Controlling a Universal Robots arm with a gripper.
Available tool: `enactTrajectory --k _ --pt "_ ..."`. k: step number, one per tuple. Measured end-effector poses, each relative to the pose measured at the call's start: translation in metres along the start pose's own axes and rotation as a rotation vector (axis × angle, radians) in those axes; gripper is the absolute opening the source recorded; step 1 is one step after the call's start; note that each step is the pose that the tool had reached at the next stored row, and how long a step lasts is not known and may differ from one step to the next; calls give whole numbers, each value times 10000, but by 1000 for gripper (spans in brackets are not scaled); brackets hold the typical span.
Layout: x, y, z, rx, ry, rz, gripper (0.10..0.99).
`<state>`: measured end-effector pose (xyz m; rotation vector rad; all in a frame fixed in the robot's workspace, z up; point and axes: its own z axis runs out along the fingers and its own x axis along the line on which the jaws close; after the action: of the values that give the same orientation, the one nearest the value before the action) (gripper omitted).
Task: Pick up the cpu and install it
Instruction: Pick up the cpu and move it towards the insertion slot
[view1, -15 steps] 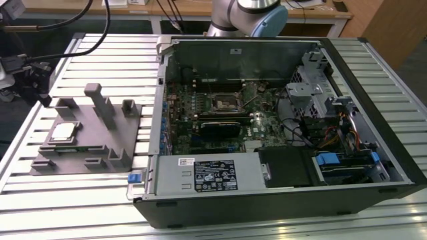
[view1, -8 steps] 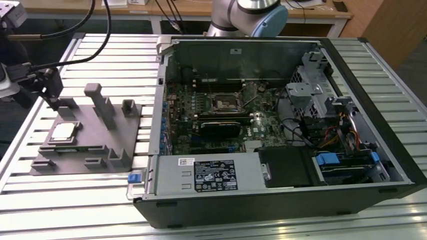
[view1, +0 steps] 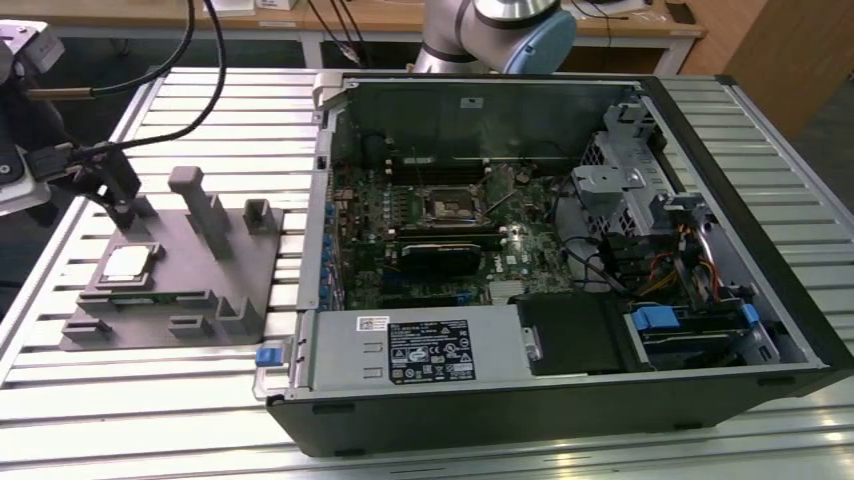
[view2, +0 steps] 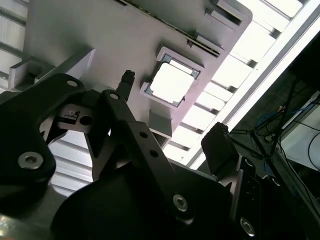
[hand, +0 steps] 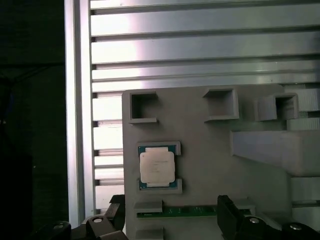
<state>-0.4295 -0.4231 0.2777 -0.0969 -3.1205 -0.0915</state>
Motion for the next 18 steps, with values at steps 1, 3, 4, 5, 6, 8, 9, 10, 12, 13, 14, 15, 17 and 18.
enactTrajectory --k 1,3,4,5,6,8,9,10,12,13,14,15,17,18 --pt "0 -3 17 -4 0 -3 820" --pt "-1 -10 46 -5 8 -2 820" --pt "-2 -13 59 -5 14 -2 820" --pt "-2 -15 71 -5 19 -1 820" --pt "-2 -17 82 -5 24 0 820" --pt "-3 -22 115 -5 44 0 820" --pt "-4 -24 133 -5 55 1 820" --pt "-4 -28 152 -4 62 2 820" --pt "-5 -34 177 -4 63 1 820" --pt "-5 -35 186 -4 66 2 820" --pt "-5 -36 199 -3 68 2 820" --pt "-5 -38 216 -4 68 3 820" --pt "-6 -41 253 -3 68 2 820" --pt "-7 -43 272 -4 67 -4 820"
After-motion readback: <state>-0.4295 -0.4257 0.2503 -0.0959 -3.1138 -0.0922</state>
